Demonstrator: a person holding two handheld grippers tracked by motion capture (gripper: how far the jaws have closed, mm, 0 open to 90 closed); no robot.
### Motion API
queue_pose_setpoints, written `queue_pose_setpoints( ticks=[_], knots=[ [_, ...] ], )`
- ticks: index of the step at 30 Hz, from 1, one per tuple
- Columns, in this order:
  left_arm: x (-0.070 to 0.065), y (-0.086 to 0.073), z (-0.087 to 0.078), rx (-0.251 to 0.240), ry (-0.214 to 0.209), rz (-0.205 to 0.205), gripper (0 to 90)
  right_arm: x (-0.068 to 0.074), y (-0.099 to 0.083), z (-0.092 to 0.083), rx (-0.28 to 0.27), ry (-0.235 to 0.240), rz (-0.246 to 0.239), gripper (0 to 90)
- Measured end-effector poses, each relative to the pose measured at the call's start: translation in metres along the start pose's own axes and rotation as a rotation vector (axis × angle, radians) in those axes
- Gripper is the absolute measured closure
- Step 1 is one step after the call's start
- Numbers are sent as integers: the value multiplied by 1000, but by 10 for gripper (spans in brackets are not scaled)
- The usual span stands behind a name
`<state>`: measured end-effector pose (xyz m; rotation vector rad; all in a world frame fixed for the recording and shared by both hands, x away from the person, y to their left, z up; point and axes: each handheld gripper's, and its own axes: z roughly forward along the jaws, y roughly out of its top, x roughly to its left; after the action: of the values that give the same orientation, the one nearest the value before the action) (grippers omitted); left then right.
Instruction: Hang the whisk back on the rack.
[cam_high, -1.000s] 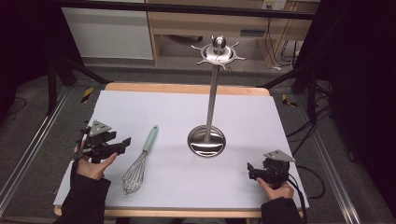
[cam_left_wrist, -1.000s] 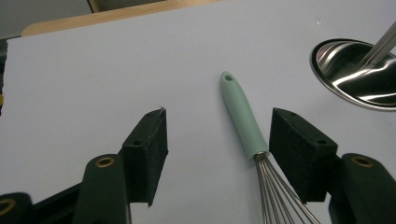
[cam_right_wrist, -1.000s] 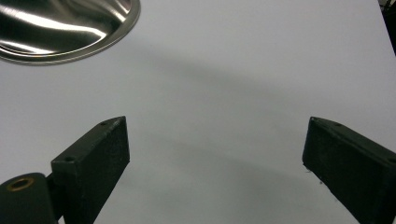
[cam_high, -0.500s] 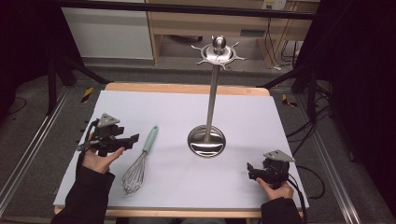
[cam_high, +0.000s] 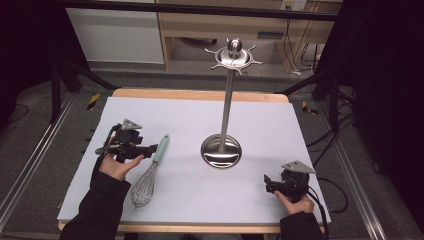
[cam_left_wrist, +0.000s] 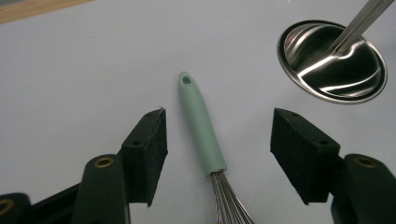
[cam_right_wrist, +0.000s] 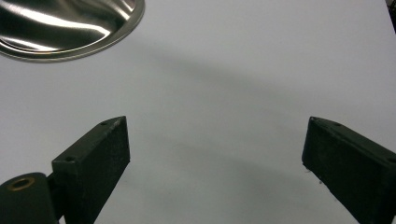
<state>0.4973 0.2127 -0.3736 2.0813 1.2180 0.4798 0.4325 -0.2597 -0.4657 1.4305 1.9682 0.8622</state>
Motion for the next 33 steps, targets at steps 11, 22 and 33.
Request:
queue_pose_setpoints(
  ticks=[11,22,33],
  knots=[
    [-1,0,18,85,5,9,450,1,0,1,8,-1,1,82],
    [-3,-1,40,194,7,16,486,2,1,2,12,3,-8,82],
    [-3,-3,59,251,1,18,503,2,1,2,12,4,-6,82]
  ],
)
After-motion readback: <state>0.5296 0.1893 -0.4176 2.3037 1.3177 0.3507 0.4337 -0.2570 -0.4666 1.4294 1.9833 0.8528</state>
